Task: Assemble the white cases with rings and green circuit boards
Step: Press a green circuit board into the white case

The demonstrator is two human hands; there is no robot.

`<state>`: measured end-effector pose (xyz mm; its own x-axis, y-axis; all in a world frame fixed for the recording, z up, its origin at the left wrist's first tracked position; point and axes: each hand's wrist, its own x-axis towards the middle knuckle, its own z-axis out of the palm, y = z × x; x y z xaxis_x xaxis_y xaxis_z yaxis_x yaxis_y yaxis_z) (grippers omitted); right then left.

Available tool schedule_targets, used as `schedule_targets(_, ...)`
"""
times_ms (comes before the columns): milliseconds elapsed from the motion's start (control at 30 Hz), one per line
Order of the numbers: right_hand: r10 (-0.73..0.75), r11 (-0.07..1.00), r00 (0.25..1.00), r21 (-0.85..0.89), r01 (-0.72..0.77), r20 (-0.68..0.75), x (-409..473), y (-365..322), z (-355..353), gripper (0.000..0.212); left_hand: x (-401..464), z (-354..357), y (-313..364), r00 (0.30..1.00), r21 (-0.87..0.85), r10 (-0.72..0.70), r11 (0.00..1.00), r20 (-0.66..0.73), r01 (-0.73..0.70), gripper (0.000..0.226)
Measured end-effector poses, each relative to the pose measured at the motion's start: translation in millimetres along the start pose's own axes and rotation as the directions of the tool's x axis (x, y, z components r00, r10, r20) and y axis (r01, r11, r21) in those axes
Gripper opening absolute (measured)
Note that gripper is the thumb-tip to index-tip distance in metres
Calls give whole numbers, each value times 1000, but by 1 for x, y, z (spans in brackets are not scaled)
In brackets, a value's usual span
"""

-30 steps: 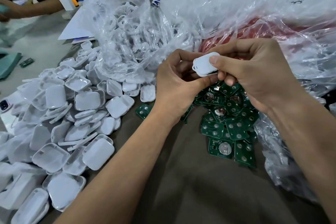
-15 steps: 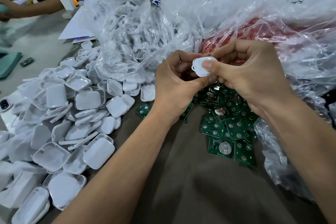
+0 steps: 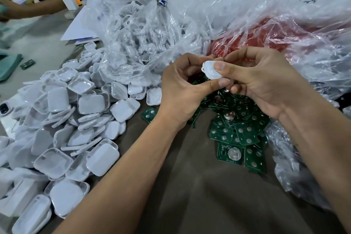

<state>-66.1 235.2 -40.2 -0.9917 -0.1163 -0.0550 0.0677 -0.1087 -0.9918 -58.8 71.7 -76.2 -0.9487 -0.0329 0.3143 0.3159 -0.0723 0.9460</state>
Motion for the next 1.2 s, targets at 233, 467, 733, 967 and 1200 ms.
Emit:
schedule_targets(233,162,987,981,-35,-159,109,2,-2,-7,39,-2,0,-1,1000,21,13,1000,-5,-13,41)
schedule_targets(467,22,1000,998,1,-23,64,3,1,-5,37,-2,4,3,999,62,10,998,-44,-8,40)
schedule_targets(733,-192,959,979,-222,174,-65,8,10,-6,16,-2,4,4,984,-83,-176,981,-3,175,37)
schedule_targets(967,-217,954,974,-223,198,-63,9,12,-6,16,-2,2,8,962,-145,-272,951,32,274,33)
schedule_targets(1200,-265,930,963,-278,239,-59,10,17,-5,9,1,2,4,958,-166,-287,945,-11,281,23)
